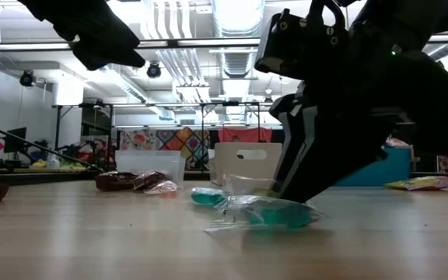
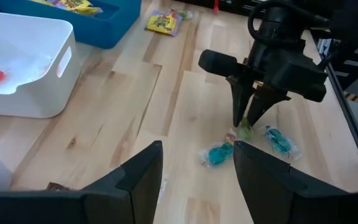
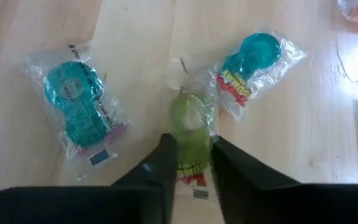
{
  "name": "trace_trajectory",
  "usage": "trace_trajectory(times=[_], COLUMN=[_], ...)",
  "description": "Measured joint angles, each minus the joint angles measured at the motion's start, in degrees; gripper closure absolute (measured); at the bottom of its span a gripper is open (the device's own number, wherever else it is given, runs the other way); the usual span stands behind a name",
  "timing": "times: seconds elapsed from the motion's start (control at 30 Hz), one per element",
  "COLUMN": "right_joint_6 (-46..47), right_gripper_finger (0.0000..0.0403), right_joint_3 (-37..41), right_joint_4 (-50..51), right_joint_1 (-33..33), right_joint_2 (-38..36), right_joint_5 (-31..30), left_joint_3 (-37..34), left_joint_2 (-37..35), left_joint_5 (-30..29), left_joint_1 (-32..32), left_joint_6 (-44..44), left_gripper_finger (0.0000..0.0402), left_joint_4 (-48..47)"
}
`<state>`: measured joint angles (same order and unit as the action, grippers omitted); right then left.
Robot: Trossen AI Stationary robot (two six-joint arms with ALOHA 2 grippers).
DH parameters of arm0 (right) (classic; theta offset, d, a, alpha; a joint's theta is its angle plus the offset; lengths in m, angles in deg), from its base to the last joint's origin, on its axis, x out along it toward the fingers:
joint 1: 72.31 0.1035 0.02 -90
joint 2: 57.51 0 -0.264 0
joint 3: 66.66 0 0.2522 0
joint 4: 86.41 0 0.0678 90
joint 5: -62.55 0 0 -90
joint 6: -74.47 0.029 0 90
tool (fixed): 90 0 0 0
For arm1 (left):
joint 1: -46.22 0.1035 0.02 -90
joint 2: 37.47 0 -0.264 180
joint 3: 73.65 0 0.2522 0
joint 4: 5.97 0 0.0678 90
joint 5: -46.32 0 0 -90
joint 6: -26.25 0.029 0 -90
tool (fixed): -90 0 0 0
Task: Sort candy
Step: Put the bottom center green jelly candy into the white bin
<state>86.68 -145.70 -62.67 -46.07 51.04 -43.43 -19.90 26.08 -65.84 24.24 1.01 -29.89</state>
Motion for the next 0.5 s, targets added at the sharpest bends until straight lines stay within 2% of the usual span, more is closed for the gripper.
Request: trace_trajectory(times=[0.2, 0.5], right_joint_6=[-1.65, -4.83], right_gripper_finger=[0.0378, 0.0387], right_joint_3=[0.0, 0.02], right_joint_4=[0.56, 4.02], right_joint_1=[-0.02, -0.13], right_joint_2=[-0.58, -6.49], right_joint_5=[0.25, 2.64], left_joint_3=[0.0, 0.0], left_joint_2=[0.11, 0.11], left_joint_5=[0.04, 0.15], left_joint_1=[-0.3, -5.32], left_joint_6=[-2.7, -10.76], left_gripper_finger=[0.0222, 0.0222], left_joint_4=[-0.2, -0.69])
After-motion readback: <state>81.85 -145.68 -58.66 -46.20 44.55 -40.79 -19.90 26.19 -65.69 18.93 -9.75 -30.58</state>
